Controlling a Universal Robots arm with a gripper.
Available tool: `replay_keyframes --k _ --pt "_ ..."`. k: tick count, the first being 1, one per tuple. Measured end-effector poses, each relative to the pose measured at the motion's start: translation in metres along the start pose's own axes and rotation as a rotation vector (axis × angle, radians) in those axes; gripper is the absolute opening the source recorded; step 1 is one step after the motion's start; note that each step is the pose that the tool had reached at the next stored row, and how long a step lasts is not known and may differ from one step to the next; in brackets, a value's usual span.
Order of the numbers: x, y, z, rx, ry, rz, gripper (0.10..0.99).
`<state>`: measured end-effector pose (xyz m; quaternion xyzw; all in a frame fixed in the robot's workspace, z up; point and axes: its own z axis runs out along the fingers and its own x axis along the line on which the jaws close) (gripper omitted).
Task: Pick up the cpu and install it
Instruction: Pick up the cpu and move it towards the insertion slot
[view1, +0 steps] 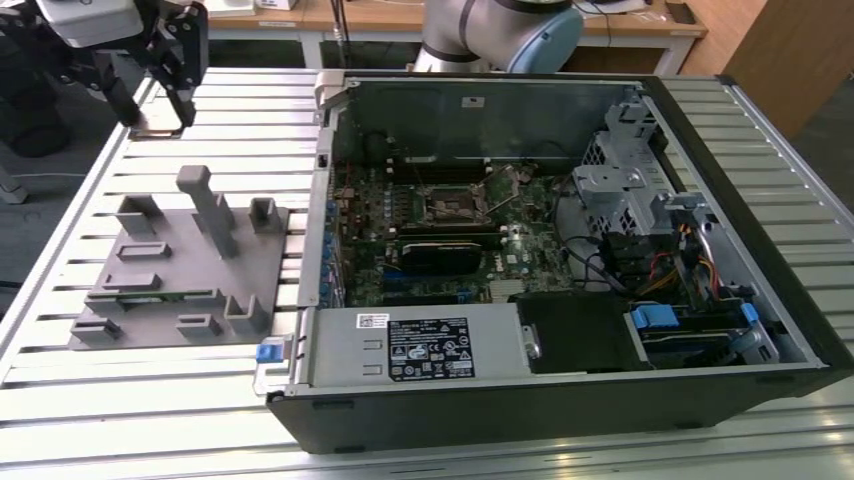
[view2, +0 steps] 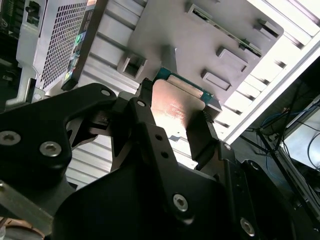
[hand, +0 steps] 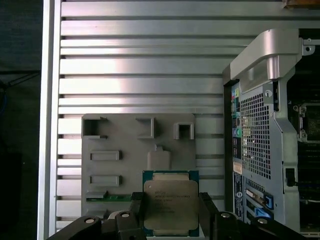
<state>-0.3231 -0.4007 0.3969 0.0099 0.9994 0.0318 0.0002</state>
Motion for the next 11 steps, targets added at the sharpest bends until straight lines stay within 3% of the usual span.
replay_keyframes --k 11 --pt "-0.0099 0.0002 0.0004 -0.001 0.0000 0.000 0.525"
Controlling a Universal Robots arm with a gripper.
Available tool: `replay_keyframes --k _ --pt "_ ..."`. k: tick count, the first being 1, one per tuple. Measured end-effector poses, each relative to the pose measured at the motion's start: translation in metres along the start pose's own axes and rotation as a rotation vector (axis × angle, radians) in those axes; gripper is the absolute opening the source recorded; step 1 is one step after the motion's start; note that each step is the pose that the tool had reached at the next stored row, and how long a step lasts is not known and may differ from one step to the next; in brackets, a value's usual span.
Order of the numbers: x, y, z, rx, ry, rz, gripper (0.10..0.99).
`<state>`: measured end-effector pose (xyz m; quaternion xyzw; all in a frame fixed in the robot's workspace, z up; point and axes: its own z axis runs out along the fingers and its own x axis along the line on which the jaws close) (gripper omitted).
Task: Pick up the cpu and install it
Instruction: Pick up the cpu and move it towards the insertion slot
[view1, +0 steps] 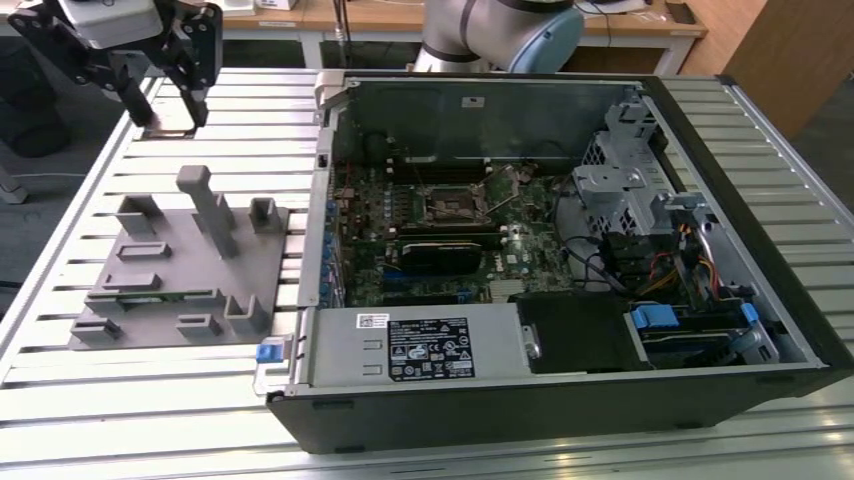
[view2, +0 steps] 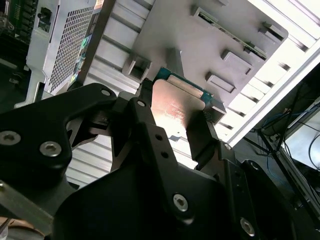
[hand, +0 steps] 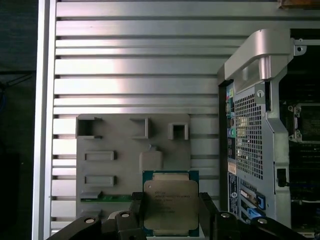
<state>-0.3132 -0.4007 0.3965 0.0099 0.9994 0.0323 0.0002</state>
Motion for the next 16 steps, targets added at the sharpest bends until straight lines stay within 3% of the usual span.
replay_keyframes --k 16 --pt "-0.0131 0.0002 0.0005 -0.002 0.0001 0.000 0.525"
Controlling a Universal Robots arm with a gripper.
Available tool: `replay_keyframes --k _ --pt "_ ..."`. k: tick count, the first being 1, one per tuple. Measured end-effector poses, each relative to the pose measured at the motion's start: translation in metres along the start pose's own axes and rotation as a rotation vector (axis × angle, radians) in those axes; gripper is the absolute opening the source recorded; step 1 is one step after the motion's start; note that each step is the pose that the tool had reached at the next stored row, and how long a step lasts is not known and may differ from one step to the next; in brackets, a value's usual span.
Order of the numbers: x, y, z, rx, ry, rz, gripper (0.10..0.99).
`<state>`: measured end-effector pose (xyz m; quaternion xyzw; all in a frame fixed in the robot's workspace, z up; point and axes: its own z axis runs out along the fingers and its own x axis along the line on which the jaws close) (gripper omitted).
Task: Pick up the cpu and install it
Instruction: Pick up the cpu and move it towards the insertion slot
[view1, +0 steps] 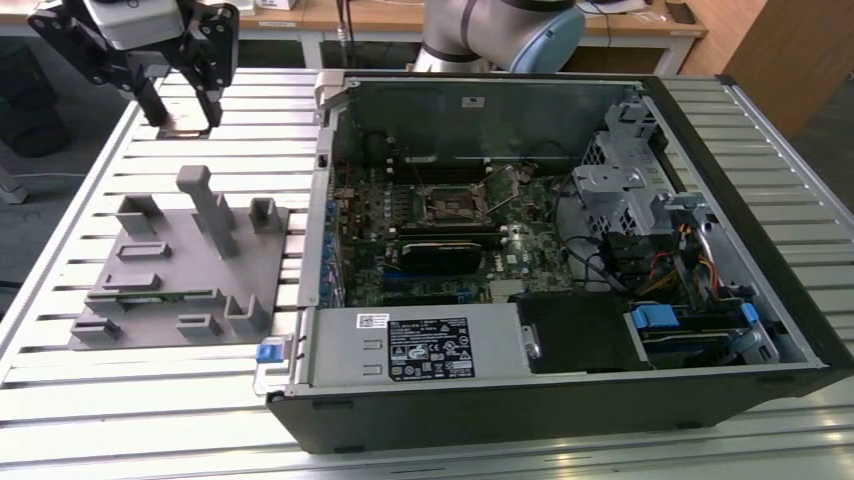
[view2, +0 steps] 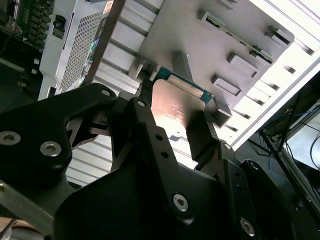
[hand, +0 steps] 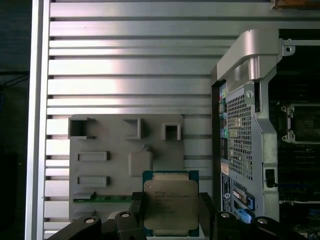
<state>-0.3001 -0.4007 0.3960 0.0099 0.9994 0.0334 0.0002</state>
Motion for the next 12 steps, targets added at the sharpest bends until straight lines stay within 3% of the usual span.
replay_keyframes --k 12 --pt "-0.0097 0.0002 0.0003 -0.001 0.0000 0.000 0.525"
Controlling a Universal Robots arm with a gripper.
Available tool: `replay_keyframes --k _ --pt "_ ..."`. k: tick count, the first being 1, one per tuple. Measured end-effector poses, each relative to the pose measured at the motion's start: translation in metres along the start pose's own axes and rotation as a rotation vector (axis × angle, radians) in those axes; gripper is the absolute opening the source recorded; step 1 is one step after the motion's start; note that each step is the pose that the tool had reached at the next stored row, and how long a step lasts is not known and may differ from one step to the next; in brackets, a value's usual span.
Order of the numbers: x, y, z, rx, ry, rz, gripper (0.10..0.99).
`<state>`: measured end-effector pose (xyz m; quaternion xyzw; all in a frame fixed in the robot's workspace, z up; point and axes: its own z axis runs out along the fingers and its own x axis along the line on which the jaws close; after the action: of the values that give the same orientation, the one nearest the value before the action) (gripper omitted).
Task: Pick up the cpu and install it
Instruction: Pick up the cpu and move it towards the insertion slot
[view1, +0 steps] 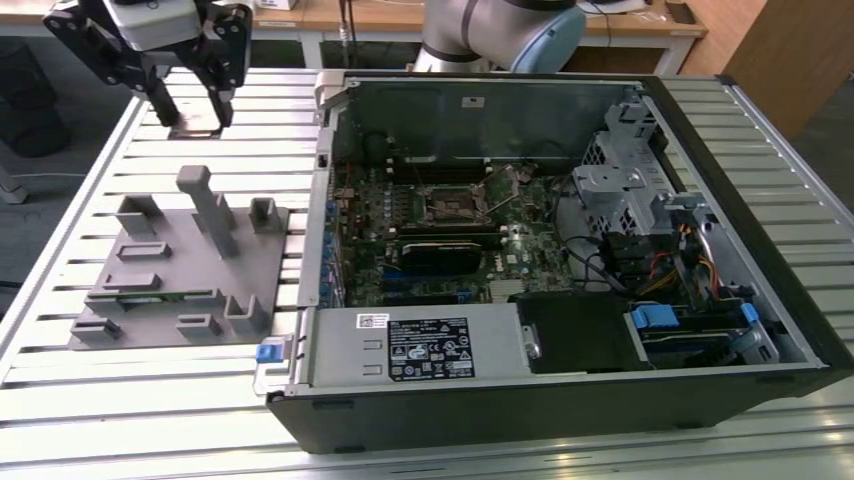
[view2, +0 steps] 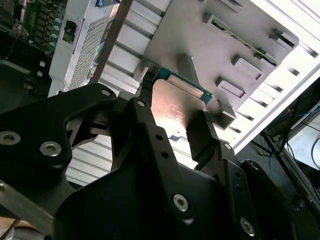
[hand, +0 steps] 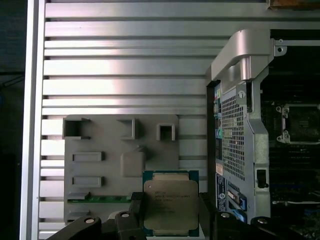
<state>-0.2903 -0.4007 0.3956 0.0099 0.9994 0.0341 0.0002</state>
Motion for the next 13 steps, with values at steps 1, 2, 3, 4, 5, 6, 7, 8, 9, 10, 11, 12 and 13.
replay_keyframes --k 1,2,3,4,5,6,7,8,9,10,11,12,13 --pt "-0.0007 0.0000 0.0001 0.000 -0.0001 0.000 0.525" --pt "-0.0014 0.0000 0.0000 0.000 0.0000 0.000 0.525" --pt "-0.0020 0.0000 0.0001 0.000 -0.0001 0.000 0.525" --pt "-0.0027 0.0001 0.0001 0.000 0.0000 0.000 0.525" --pt "-0.0034 0.0001 0.0001 0.000 0.0000 0.000 0.525" --pt "-0.0041 0.0001 0.0002 0.000 0.0000 0.000 0.525" --pt "-0.0048 0.0001 0.0002 0.000 -0.0001 0.000 0.525" --pt "-0.0054 0.0001 0.0002 0.000 -0.0001 0.000 0.525" --pt "-0.0059 0.0001 0.0003 0.000 0.0000 0.000 0.525" --pt "-0.0065 0.0001 0.0003 0.000 0.0000 0.000 0.525" --pt "-0.0070 0.0001 0.0003 0.000 0.0000 0.000 0.525" --pt "-0.0076 0.0001 0.0003 0.000 0.0000 0.000 0.525" --pt "-0.0083 0.0001 0.0004 0.000 -0.0001 0.000 0.525"
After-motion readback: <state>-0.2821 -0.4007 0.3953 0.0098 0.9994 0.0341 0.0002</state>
